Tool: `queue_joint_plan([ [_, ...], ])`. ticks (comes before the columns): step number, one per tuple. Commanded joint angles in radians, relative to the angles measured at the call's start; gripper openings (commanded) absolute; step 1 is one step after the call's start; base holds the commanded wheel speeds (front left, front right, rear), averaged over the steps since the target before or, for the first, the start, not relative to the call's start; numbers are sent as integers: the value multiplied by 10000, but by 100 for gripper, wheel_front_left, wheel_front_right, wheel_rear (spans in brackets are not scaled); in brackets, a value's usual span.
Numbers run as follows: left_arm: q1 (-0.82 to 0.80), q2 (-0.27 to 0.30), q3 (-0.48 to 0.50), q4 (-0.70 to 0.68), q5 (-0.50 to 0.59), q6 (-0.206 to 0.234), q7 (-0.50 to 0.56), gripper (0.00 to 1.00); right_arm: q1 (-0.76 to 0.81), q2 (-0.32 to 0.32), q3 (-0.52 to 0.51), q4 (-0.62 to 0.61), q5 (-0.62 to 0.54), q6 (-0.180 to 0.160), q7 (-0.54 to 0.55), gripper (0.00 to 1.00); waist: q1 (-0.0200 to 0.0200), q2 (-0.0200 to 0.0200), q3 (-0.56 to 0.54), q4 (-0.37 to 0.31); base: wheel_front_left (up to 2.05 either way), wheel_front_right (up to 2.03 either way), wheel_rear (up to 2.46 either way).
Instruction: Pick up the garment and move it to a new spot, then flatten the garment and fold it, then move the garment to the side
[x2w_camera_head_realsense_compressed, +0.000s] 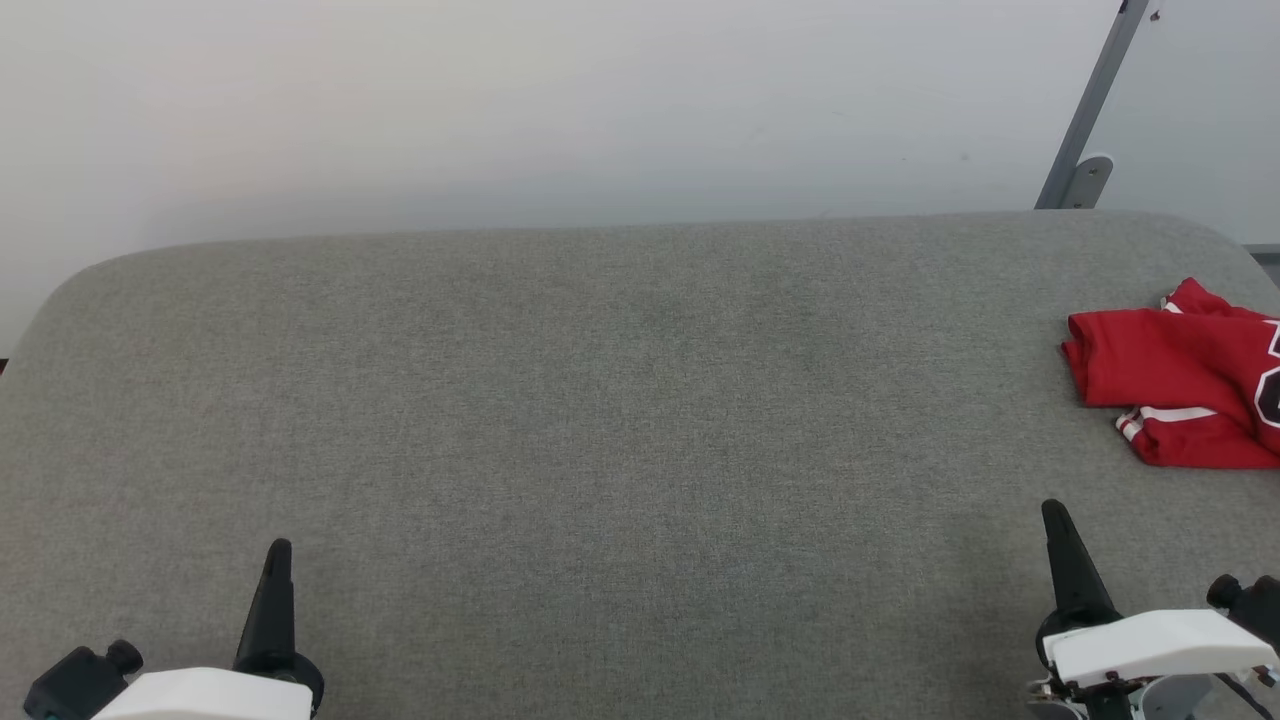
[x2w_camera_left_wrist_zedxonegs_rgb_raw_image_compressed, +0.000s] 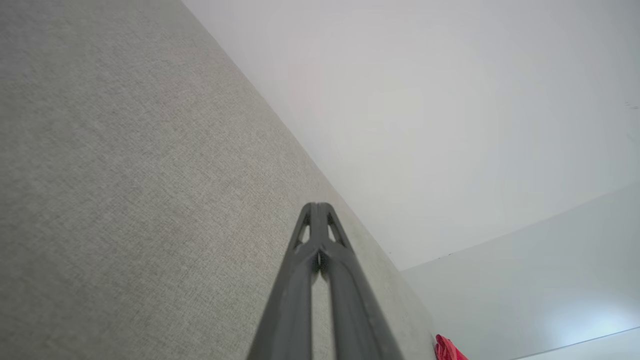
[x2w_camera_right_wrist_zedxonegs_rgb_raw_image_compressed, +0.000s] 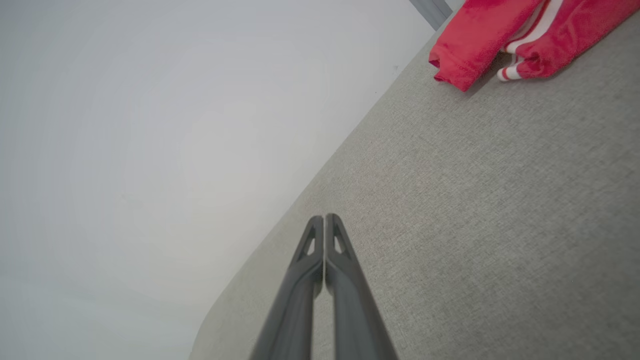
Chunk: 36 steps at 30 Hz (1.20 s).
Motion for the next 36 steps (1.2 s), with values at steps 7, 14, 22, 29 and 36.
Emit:
queue_joint_plan([
  [7, -406, -16, 74, 15, -814, -15, 245, 0, -323, 6, -49, -140, 904, 1, 232, 0, 0, 0, 7, -14, 0, 0, 0],
  [14, -556, -82, 94, 87, -1470, -17, 431, 0, -427, 12, -81, -142, 1623, 1, 413, 0, 0, 0, 15, -27, 0, 0, 0],
  [22, -727, -149, 118, 167, -2176, -19, 637, 0, -508, 18, -113, -141, 2394, 1, 607, 0, 0, 0, 23, -43, 0, 0, 0],
  [29, -889, -197, 140, 233, -2747, -21, 801, 0, -599, 23, -139, -141, 3021, 1, 773, 0, -1, 0, 30, -57, 0, 0, 0],
  [36, -1019, -246, 162, 298, -3289, -23, 972, 0, -648, 25, -164, -136, 3621, 1, 928, 0, -1, 0, 37, -70, 0, 0, 0],
])
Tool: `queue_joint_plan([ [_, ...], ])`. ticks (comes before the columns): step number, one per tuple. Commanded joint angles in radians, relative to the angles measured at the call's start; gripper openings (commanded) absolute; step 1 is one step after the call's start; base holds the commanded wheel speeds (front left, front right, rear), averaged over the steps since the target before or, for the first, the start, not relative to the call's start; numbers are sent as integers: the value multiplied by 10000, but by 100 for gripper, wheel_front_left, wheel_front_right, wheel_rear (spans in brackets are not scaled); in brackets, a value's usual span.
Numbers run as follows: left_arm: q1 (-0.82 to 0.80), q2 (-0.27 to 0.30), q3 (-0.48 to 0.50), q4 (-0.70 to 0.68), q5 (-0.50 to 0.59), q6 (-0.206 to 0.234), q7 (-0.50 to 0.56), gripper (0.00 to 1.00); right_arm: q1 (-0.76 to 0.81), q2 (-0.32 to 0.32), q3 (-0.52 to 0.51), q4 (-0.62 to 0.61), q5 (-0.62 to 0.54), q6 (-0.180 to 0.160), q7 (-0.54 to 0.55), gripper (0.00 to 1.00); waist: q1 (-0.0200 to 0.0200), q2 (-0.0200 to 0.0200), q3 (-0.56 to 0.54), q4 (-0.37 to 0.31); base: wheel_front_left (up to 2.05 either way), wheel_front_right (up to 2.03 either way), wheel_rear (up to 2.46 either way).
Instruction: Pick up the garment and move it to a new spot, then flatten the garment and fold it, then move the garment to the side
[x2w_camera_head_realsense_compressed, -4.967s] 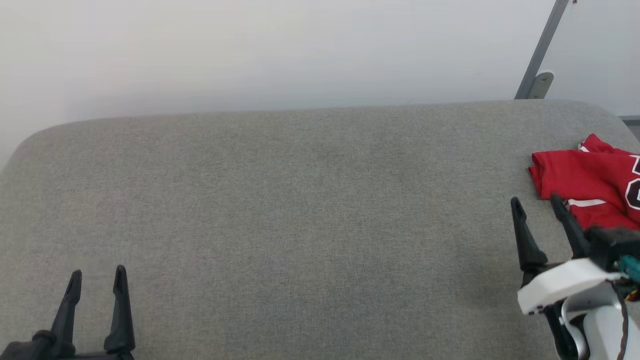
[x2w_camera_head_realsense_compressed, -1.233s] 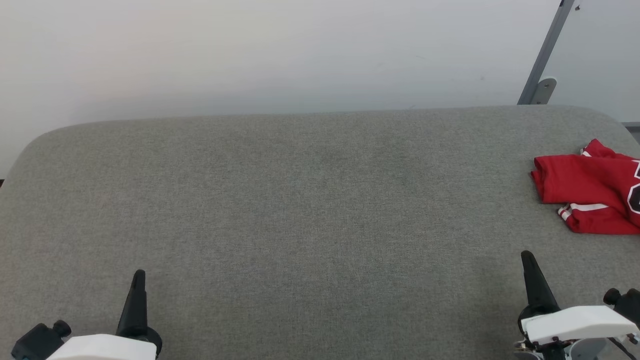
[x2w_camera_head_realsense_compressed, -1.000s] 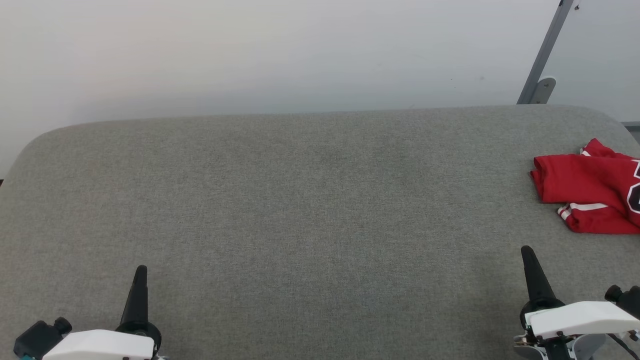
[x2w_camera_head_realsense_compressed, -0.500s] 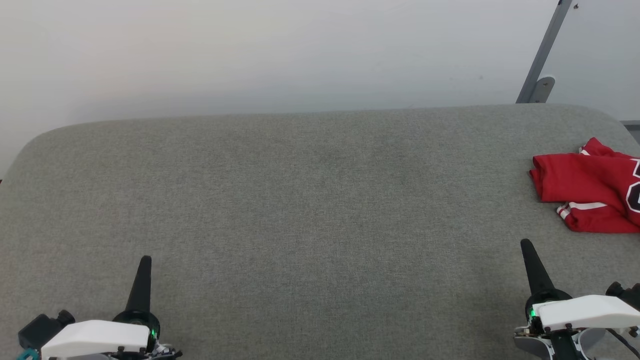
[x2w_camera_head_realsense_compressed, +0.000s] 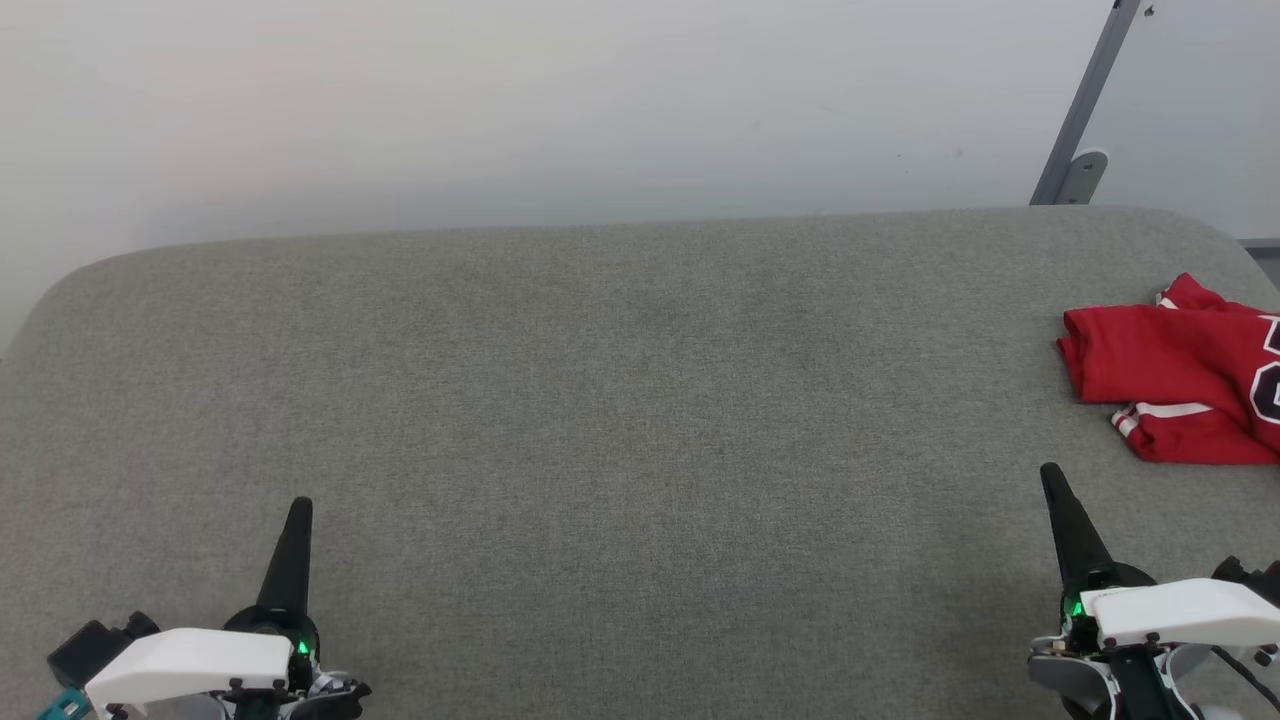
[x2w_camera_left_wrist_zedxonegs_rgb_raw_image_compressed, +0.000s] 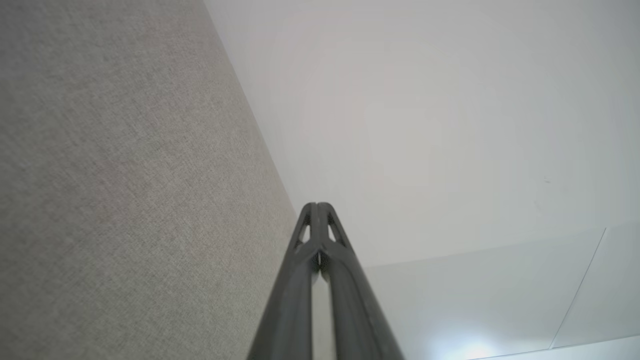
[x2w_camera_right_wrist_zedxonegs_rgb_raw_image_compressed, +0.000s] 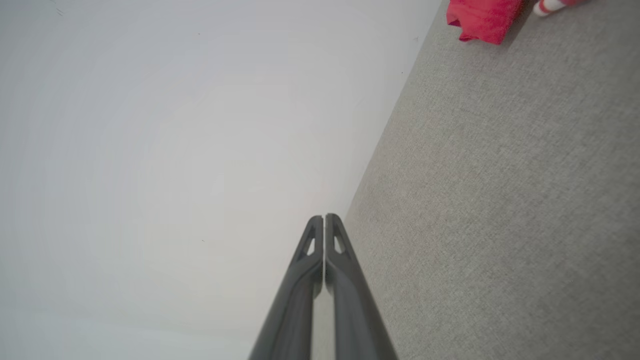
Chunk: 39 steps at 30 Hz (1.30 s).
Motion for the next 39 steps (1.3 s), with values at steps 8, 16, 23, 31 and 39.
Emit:
queue_joint_plan([
  [8, -330, -20, 68, 48, -635, -24, 204, 0, -209, 5, -52, -86, 700, 1, 208, 0, 0, -1, 7, -14, 0, 0, 0],
  [16, -472, -76, 87, 109, -1179, -26, 362, 0, -269, 11, -79, -81, 1308, 1, 357, 0, 0, -1, 16, -30, 0, 0, 0],
  [23, -608, -135, 106, 173, -1736, -29, 511, 0, -334, 16, -102, -80, 1877, 1, 521, 0, 0, -1, 24, -45, 0, 0, 0],
  [31, -699, -188, 120, 234, -2218, -31, 668, 0, -412, 22, -120, -77, 2425, 0, 641, 0, 0, -1, 32, -61, 0, 0, 0],
  [39, -766, -210, 130, 257, -2454, -32, 751, 0, -409, 24, -129, -66, 2703, 0, 715, 0, 0, -1, 38, -71, 0, 0, 0],
])
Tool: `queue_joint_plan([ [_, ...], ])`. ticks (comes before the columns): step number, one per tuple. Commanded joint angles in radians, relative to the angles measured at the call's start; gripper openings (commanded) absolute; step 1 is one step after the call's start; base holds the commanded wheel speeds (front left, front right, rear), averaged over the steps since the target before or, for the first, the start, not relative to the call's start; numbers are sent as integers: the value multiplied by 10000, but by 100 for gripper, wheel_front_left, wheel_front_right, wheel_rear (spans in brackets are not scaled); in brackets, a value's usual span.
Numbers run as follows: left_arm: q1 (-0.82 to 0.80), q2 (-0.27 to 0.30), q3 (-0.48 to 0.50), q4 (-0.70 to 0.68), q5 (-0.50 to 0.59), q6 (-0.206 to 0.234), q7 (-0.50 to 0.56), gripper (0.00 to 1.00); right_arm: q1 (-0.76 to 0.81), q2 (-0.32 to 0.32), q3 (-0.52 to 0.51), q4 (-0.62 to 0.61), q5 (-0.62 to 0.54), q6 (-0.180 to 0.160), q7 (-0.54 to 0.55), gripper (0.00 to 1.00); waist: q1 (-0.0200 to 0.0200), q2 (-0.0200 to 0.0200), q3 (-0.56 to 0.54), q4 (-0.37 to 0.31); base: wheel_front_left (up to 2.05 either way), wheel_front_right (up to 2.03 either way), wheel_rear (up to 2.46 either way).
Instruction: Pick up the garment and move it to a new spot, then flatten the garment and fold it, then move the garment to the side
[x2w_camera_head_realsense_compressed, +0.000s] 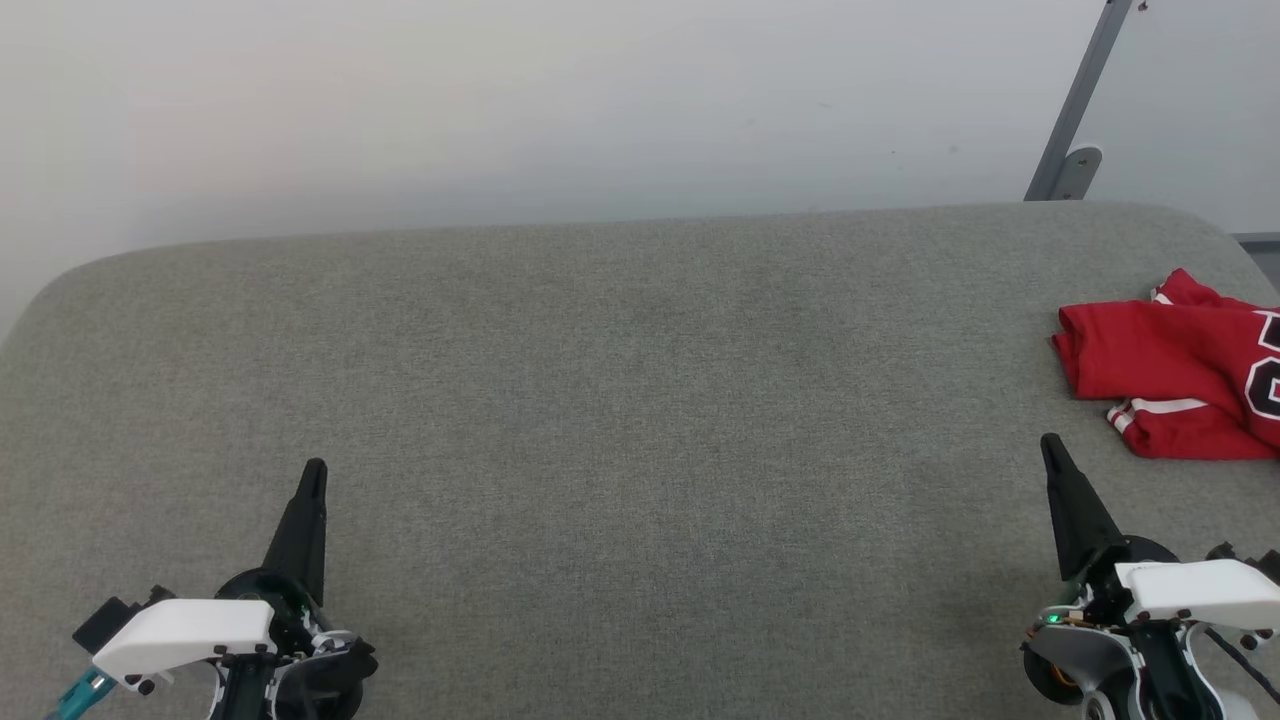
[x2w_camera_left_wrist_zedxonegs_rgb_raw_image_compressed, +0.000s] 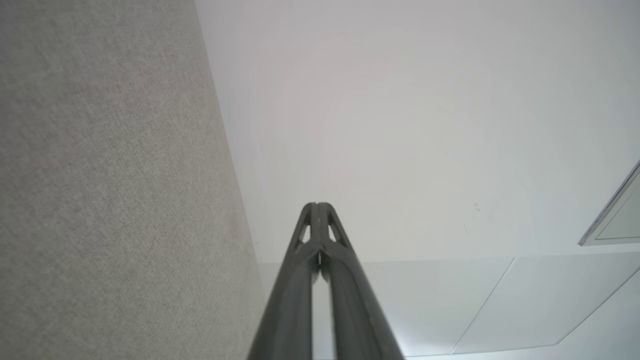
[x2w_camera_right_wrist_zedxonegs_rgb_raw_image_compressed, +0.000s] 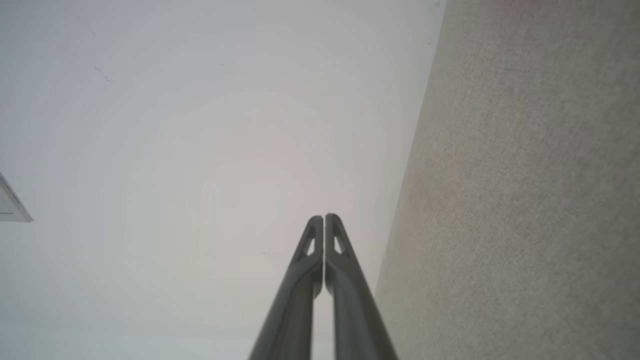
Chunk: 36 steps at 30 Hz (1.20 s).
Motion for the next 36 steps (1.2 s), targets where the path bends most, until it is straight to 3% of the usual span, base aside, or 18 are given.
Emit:
queue_joint_plan([
  [1, -116, -9, 31, 4, -30, -32, 54, 0, -40, 10, -15, -24, 36, 0, 28, 0, 0, 0, 0, 0, 0, 0, 0],
  [36, -119, -14, 44, 3, -12, -32, 49, 0, -40, 10, -12, -24, 39, 0, 25, 0, 0, 0, 0, 0, 0, 0, 0],
])
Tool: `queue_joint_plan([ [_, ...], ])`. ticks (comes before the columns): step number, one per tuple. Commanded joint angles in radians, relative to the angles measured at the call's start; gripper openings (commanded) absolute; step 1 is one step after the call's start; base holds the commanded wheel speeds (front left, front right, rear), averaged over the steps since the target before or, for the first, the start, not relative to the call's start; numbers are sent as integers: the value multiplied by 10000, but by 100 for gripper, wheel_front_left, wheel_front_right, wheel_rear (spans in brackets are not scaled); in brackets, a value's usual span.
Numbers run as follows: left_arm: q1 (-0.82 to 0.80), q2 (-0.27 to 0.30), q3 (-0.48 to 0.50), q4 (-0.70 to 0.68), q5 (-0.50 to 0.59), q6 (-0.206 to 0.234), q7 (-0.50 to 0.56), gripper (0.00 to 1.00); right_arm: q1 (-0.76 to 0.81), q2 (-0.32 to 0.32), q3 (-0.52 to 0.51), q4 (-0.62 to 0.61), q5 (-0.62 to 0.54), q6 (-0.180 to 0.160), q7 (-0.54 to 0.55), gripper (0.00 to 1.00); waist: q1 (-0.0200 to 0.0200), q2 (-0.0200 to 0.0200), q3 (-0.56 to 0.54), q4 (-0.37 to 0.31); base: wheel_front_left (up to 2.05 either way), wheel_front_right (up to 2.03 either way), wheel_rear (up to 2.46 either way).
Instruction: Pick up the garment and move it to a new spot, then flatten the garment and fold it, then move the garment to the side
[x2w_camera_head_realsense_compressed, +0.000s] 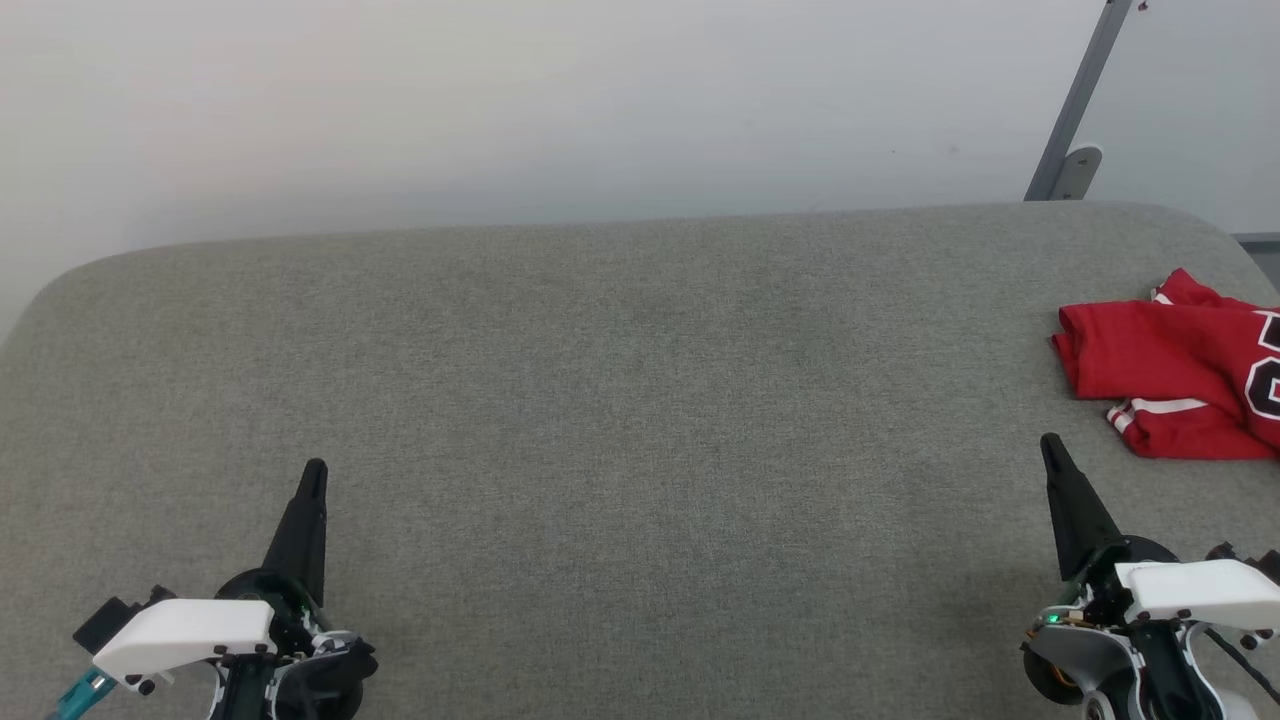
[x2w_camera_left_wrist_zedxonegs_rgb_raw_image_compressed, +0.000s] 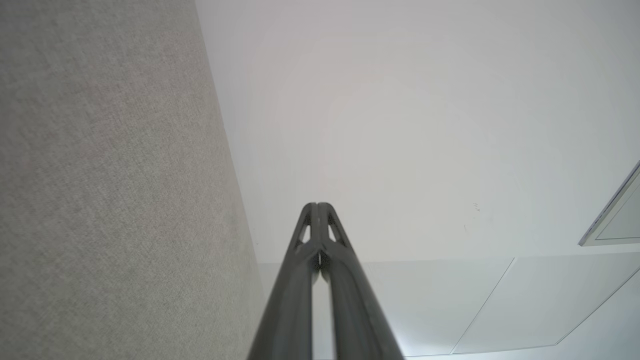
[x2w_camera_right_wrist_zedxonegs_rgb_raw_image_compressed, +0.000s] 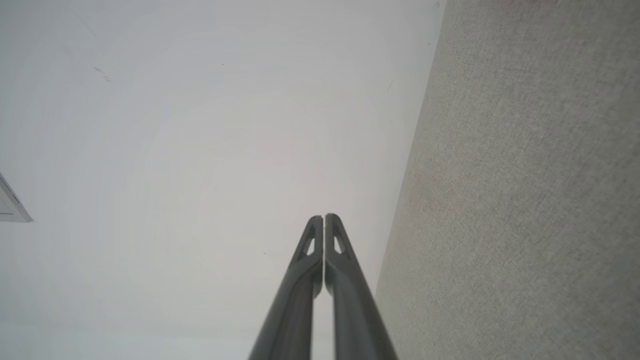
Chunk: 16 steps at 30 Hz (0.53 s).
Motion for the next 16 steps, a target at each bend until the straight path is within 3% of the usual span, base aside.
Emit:
queue_joint_plan([
  [1, -119, -1, 29, 1, -13, -32, 21, 0, -38, 10, -12, -22, 39, 0, 25, 0, -1, -1, 0, 0, 0, 0, 0],
  [16, -119, -2, 31, 1, -8, -32, 26, 0, -38, 10, -11, -22, 39, 0, 24, 0, -1, -1, 0, 0, 0, 0, 0],
])
